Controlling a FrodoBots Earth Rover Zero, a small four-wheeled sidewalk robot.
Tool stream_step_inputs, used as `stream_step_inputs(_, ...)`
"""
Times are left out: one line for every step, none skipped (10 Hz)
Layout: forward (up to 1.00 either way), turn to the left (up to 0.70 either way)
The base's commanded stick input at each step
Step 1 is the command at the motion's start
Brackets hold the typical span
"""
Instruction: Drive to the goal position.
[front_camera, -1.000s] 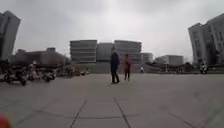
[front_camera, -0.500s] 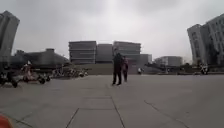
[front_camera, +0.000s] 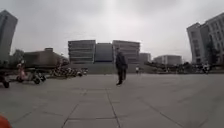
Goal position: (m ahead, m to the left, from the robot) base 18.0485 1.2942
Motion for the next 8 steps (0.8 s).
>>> stream_step_inputs(0.70,-0.01)
stream_step_inputs(0.70,-0.01)
stream_step_inputs(0.70,-0.01)
stream_step_inputs(0.70,-0.01)
stream_step_inputs(0.70,-0.01)
stream_step_inputs(0.70,-0.01)
stream_step_inputs(0.70,-0.01)
stream_step_inputs(0.70,-0.01)
